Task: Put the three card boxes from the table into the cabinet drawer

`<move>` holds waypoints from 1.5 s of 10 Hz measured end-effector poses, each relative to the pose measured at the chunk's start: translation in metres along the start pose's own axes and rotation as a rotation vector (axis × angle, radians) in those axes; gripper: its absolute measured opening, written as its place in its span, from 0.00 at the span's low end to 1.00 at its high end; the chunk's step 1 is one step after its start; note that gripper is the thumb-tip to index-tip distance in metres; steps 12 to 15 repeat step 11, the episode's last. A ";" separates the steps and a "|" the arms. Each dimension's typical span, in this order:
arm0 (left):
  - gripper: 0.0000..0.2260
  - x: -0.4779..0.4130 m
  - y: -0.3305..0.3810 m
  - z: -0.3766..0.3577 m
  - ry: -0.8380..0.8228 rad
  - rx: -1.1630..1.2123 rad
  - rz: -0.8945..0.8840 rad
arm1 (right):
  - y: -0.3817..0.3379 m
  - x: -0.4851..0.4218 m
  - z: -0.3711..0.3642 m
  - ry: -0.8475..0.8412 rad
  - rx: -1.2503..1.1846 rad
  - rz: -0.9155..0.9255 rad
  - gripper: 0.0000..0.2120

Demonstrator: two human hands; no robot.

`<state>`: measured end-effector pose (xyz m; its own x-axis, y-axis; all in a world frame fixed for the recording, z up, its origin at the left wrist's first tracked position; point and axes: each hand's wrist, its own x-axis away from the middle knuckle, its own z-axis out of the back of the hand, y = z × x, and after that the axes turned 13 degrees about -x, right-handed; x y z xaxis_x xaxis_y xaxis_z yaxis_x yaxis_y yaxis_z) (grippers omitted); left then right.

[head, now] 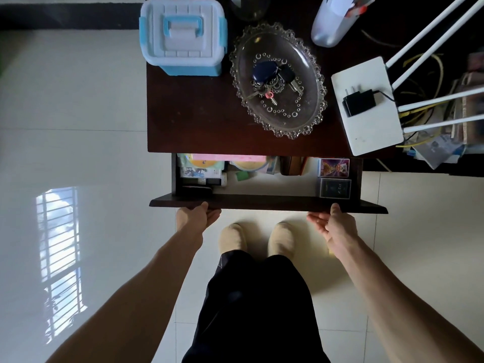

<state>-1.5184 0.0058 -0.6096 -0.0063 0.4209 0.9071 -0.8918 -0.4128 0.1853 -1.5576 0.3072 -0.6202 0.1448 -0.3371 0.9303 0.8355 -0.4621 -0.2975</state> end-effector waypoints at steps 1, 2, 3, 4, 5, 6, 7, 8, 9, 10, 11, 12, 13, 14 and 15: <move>0.05 -0.001 0.017 -0.004 -0.016 0.003 -0.005 | -0.011 0.001 -0.012 -0.006 -0.012 0.009 0.20; 0.07 -0.002 0.033 -0.011 -0.030 0.033 -0.015 | -0.023 0.000 -0.024 -0.012 -0.049 0.031 0.19; 0.10 -0.001 0.050 -0.019 -0.029 0.068 -0.029 | -0.035 -0.001 -0.035 -0.038 -0.077 0.045 0.20; 0.10 0.002 0.065 -0.025 -0.026 0.097 -0.036 | -0.045 -0.001 -0.044 -0.070 -0.123 0.049 0.20; 0.09 0.005 0.078 -0.029 -0.051 0.123 -0.050 | -0.054 0.003 -0.051 -0.118 -0.153 0.055 0.19; 0.10 0.008 0.087 -0.029 -0.058 0.120 -0.069 | -0.062 0.006 -0.056 -0.149 -0.154 0.078 0.13; 0.12 0.008 0.093 -0.030 -0.036 0.096 -0.108 | -0.069 0.007 -0.062 -0.146 -0.153 0.086 0.09; 0.13 0.009 0.099 -0.029 -0.028 0.053 -0.167 | -0.074 0.007 -0.069 -0.150 -0.152 0.081 0.08; 0.13 0.014 0.102 -0.028 -0.039 0.041 -0.215 | -0.076 0.016 -0.071 -0.188 -0.134 0.076 0.14; 0.10 0.020 0.102 -0.019 -0.077 -0.044 -0.268 | -0.074 0.042 -0.069 -0.233 -0.062 0.128 0.20; 0.07 0.025 0.086 -0.007 -0.107 -0.152 -0.280 | -0.075 0.075 -0.051 -0.231 0.039 0.366 0.17; 0.07 0.025 0.086 -0.007 -0.107 -0.152 -0.280 | -0.075 0.075 -0.051 -0.231 0.039 0.366 0.17; 0.07 0.025 0.086 -0.007 -0.107 -0.152 -0.280 | -0.075 0.075 -0.051 -0.231 0.039 0.366 0.17; 0.07 0.025 0.086 -0.007 -0.107 -0.152 -0.280 | -0.075 0.075 -0.051 -0.231 0.039 0.366 0.17; 0.07 0.025 0.086 -0.007 -0.107 -0.152 -0.280 | -0.075 0.075 -0.051 -0.231 0.039 0.366 0.17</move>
